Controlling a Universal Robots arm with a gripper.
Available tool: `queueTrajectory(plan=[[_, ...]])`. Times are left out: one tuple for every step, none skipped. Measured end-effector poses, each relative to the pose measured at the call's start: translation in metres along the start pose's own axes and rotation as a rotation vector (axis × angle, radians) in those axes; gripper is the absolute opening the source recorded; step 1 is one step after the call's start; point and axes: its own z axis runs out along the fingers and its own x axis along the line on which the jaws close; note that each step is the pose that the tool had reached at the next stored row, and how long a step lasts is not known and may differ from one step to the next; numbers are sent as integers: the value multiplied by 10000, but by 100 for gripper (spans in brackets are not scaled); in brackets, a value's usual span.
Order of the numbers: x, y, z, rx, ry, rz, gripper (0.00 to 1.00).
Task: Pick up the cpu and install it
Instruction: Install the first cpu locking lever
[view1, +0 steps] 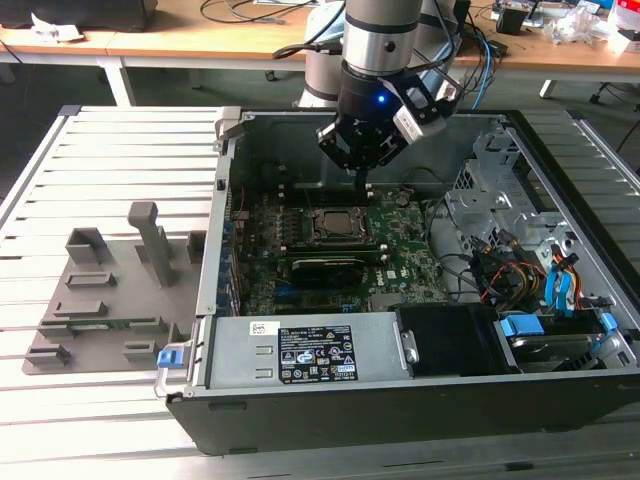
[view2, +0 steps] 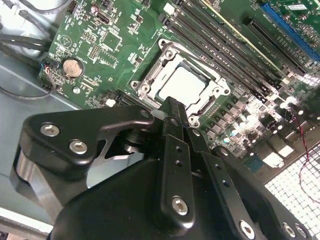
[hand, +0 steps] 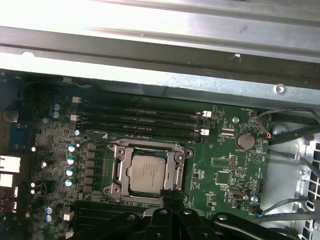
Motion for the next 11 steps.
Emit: queueTrajectory(plan=[[8,1,0,1,0,1,11],[45,4,-1,1,1,0,11],[76,8,-1,1,0,0,11],[108,11,-1,0,0,-1,11],[140,14,-2,1,0,0,11],[157,18,-3,1,1,0,11],[178,22,-3,1,1,0,11],[212,26,-3,-1,-1,-1,11],[245,29,-4,0,-1,0,11],[258,30,-4,0,-1,0,11],[271,31,-4,0,-1,0,11]])
